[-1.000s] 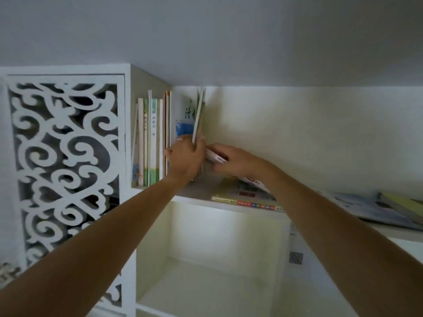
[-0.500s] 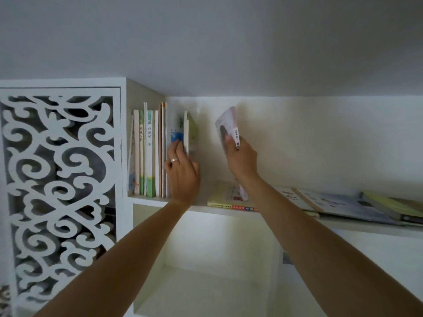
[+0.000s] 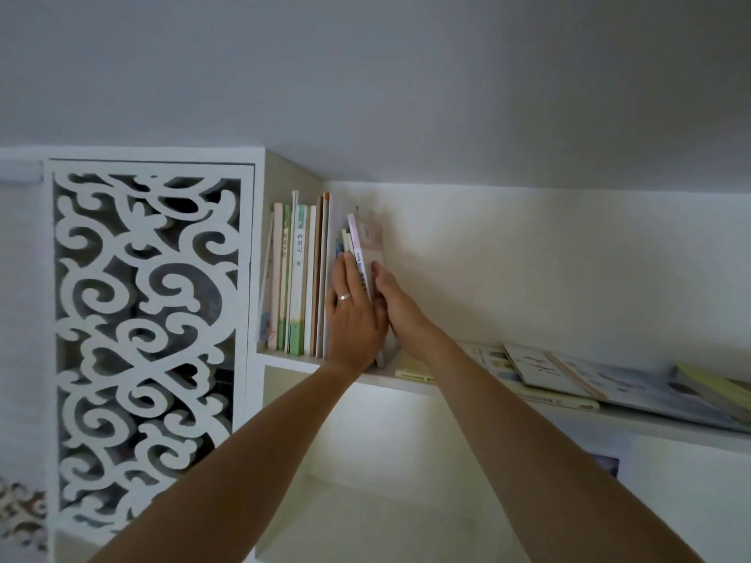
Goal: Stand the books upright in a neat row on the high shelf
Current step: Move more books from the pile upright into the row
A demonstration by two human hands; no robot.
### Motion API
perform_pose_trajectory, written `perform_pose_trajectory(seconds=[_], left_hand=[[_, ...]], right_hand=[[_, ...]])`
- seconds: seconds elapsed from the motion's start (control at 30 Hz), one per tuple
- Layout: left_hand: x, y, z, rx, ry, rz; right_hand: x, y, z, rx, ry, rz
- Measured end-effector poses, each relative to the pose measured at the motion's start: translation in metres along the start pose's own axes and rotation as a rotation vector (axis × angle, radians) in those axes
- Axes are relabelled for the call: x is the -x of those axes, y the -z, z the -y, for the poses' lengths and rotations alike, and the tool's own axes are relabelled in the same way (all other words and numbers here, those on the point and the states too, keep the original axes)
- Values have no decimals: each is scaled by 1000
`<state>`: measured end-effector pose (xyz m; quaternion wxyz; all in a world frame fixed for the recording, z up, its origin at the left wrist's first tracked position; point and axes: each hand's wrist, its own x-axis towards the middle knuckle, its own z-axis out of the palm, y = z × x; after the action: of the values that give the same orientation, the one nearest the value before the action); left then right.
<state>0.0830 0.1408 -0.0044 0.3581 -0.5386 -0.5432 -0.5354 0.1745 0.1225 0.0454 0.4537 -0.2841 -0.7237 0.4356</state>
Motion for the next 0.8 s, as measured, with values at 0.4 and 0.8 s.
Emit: perform_pose_trajectory(seconds=[0.4,0.8], left_hand=[[2,-1,8,83,-126,-108],[-1,-2,-6,-720,-364,364]], right_hand=[[25,-17,-13,-5,9,-125],[84,174,47,1457,-553,387]])
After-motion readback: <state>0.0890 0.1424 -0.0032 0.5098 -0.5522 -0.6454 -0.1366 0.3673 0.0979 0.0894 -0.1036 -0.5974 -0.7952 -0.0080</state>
